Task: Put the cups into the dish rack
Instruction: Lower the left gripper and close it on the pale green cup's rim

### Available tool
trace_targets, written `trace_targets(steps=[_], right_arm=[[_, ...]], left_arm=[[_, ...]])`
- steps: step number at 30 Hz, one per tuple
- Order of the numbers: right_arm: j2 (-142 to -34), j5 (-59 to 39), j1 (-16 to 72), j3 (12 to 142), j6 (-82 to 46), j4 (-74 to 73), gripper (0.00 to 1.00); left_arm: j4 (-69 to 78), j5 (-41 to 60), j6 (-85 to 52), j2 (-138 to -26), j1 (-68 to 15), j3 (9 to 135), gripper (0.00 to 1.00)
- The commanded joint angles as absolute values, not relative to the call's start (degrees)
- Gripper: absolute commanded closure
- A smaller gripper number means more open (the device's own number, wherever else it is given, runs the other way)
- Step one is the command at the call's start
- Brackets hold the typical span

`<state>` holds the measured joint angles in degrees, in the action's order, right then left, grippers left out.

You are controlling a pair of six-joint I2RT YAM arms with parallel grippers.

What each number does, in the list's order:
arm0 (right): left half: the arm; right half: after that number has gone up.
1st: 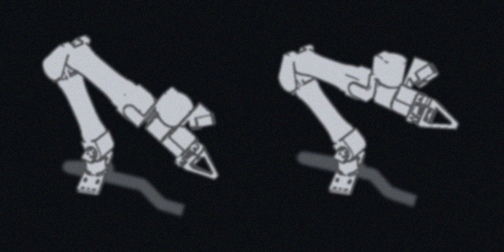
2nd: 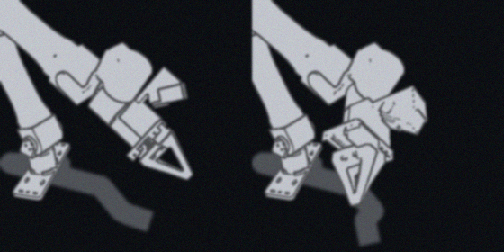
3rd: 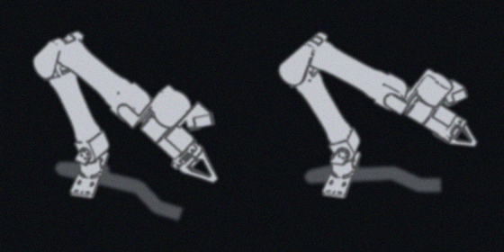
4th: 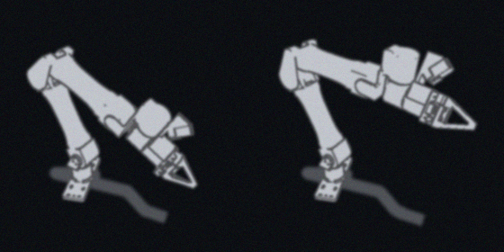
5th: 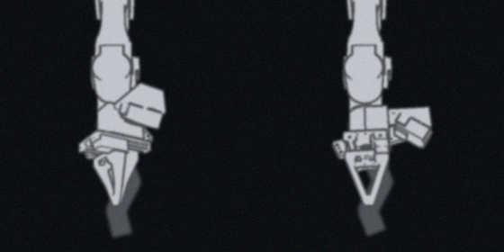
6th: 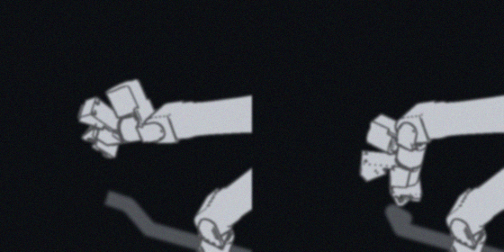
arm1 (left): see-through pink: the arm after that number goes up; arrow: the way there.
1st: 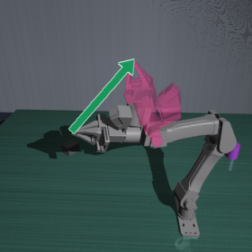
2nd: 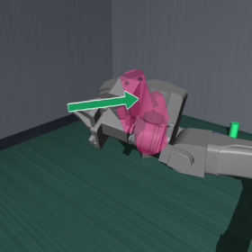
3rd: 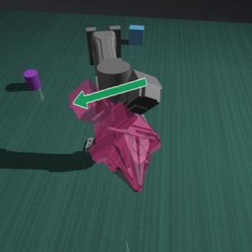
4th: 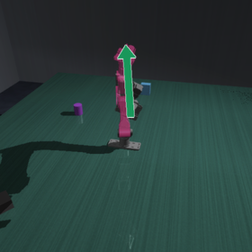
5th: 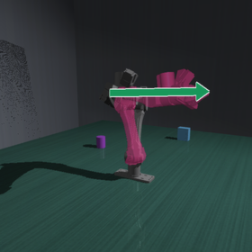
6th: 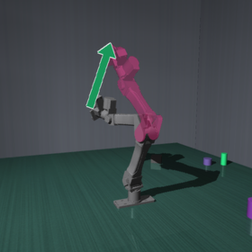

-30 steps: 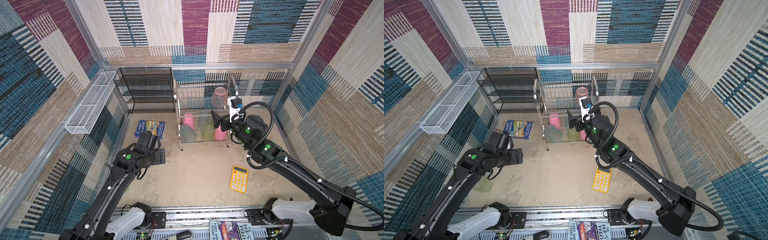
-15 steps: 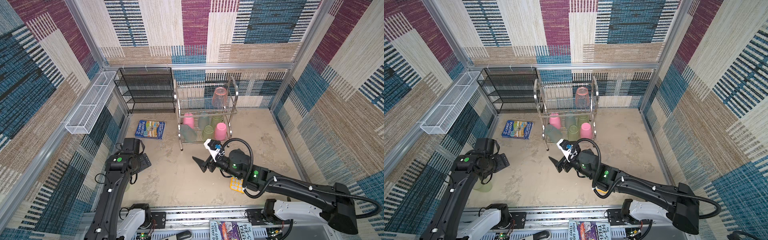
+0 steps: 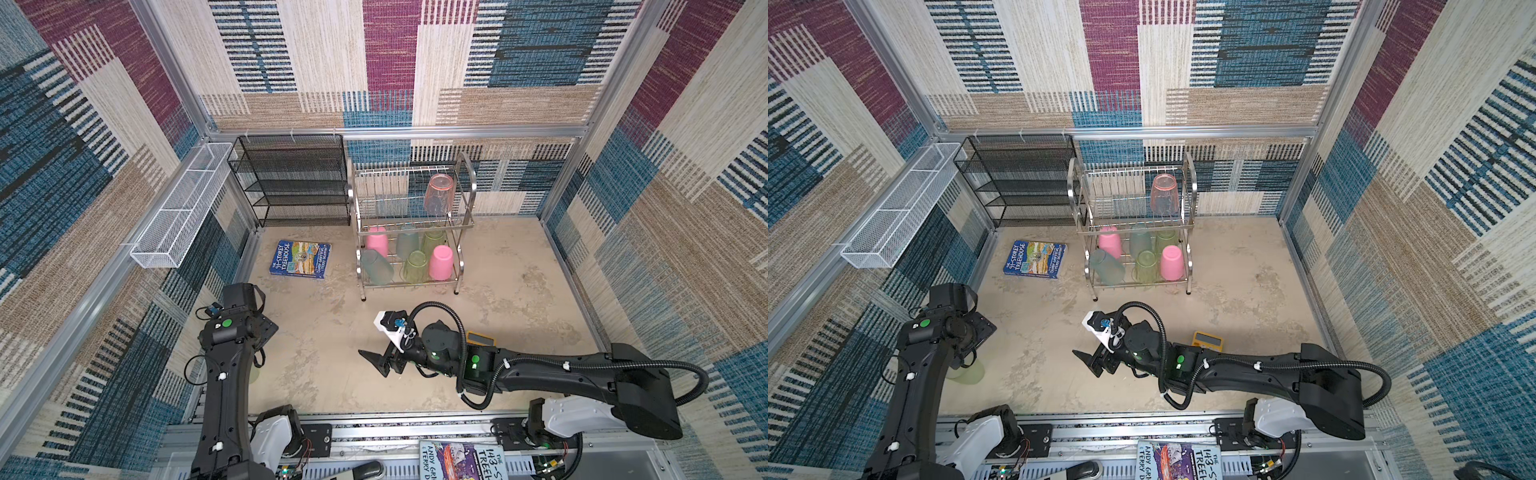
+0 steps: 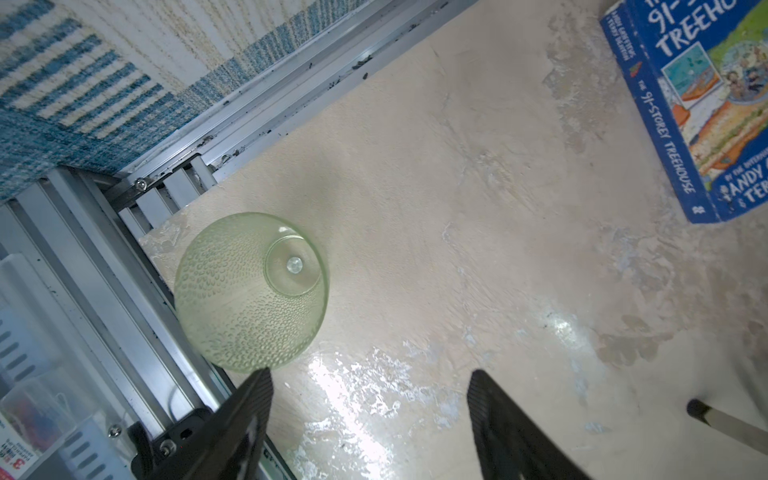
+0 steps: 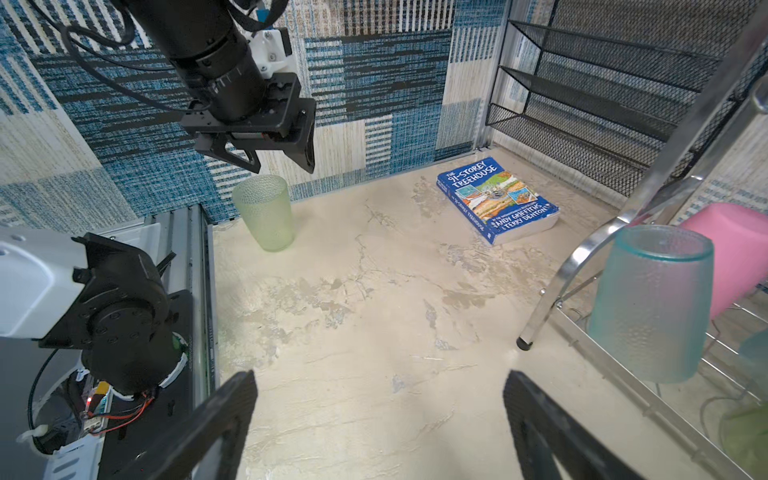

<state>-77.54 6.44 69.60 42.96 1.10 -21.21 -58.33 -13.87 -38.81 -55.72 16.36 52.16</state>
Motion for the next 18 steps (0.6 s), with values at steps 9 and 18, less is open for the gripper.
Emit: trace_targets(steps=[9, 18], right_arm=[[-79.96, 4.05, 70.67, 42.19, 0.44, -28.1, 0.06], [-80.41, 5.01, 70.66, 40.89, 0.73, -29.33, 0.07]], left_arm=[[-49.71, -13.1, -39.48, -60.48, 21.52, 48.55, 0.28], [-45.64, -11.44, -40.22, -64.66, 23.89, 46.37, 0.41]])
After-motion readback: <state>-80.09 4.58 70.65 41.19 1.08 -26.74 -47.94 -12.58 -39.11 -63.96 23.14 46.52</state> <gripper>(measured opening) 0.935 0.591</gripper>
